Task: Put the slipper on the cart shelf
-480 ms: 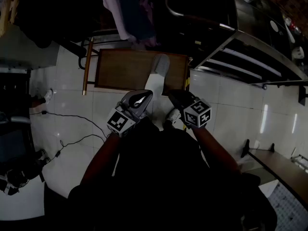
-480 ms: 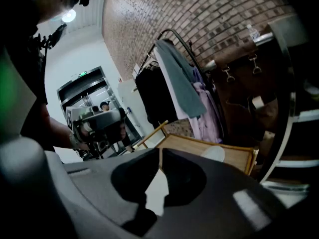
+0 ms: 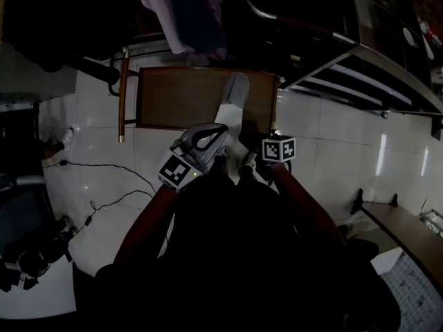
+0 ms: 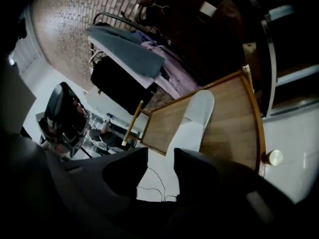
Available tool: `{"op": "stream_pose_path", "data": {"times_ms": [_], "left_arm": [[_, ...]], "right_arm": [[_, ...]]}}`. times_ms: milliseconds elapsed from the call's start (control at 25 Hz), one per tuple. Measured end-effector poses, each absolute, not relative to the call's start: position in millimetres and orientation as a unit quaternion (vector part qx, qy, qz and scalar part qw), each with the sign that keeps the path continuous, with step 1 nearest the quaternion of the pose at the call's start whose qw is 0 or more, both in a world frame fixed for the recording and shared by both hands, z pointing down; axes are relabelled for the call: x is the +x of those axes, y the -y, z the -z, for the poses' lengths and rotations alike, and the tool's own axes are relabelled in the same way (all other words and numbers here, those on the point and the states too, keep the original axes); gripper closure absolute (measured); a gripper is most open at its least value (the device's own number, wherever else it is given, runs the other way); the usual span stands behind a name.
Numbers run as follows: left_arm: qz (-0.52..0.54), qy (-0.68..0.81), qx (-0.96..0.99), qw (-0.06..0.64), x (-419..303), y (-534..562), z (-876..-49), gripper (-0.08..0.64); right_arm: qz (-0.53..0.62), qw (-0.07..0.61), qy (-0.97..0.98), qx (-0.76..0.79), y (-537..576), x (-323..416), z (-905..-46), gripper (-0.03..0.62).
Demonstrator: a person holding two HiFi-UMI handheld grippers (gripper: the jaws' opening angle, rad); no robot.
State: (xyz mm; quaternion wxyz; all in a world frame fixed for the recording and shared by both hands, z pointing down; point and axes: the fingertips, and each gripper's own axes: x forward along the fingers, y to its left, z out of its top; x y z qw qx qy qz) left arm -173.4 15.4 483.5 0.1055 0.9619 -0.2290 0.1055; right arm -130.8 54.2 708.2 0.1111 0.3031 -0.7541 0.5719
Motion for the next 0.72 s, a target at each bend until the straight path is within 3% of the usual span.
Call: {"op": "stream_pose_path", "data": {"times_ms": [280, 400, 720], "left_arm": [[-0.099, 0.191, 0.97, 0.113, -171, 10, -497, 0.558], [-0.099, 0.18, 0.971, 0.121, -170, 16, -503, 0.558], [-0.097, 0.171, 0.972, 0.13, -167, 28, -511, 0.558]], "right_arm": [[-0.638, 0.103, 0.677, 0.352, -40, -127, -776, 0.439], [-0.657, 0.109, 0.66, 0.348, -37, -132, -793, 0.374], [-0.689, 0.129, 0.643, 0.307, -33, -154, -819, 0.351]]}}
